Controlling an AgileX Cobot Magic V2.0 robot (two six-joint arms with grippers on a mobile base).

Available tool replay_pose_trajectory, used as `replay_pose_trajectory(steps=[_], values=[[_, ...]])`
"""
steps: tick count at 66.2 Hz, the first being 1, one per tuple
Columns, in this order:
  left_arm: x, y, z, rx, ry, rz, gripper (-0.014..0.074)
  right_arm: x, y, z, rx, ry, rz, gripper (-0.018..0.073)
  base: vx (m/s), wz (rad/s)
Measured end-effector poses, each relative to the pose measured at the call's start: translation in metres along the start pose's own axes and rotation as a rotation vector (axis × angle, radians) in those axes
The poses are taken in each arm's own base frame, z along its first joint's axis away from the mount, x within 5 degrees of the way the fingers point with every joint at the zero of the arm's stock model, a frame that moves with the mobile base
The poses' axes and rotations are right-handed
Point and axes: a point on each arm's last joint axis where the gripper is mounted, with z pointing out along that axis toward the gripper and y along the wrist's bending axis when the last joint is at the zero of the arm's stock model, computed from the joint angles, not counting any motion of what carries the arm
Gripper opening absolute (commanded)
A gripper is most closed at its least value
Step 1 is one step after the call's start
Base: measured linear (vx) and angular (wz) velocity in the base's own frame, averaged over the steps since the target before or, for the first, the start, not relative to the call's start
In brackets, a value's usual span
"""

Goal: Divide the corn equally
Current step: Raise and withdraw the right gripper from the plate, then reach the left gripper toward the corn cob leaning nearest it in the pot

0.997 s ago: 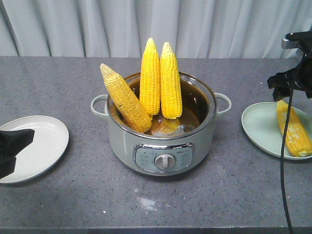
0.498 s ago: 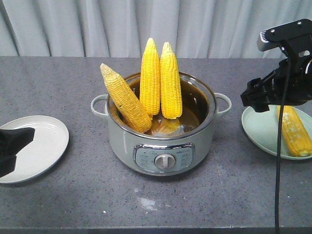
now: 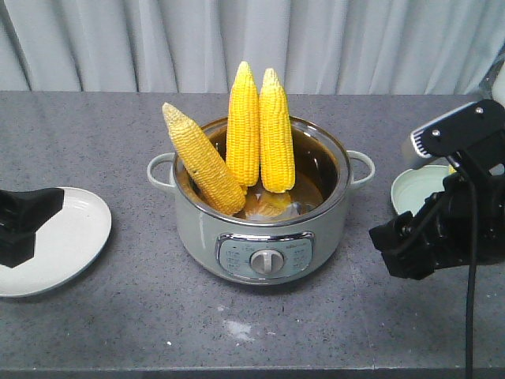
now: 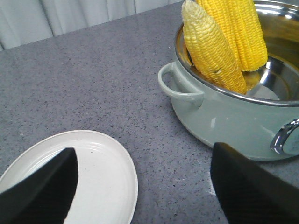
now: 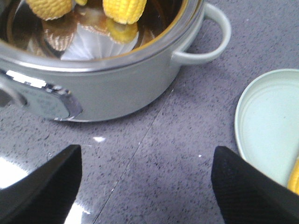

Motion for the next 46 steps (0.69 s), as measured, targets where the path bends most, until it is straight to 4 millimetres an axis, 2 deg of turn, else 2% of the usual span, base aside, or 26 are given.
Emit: replay_pose_trajectory(steps=[14, 21, 29, 46], values=[[-0.006, -0.002, 0.029, 0.037, -0.031, -0.004, 0.0569, 0.003, 0.002, -0.011, -0.015, -0.044, 0.006, 0.0559, 0.00, 0.00], [-0.007, -0.004, 0.049, 0.059, -0.028, 0.001, 0.0574, 0.003, 0.002, -0.012, -0.015, -0.049, 0.003, 0.0559, 0.00, 0.00], [-0.007, -0.010, 0.070, 0.099, 0.003, 0.007, 0.0612, 0.003, 0.003, -0.012, -0.018, -0.045, 0.005, 0.0559, 0.00, 0.00], [-0.030, -0.024, 0.105, 0.171, 0.017, 0.004, 0.0640, 0.004, 0.003, -0.012, -0.019, -0.040, 0.005, 0.0559, 0.00, 0.00]])
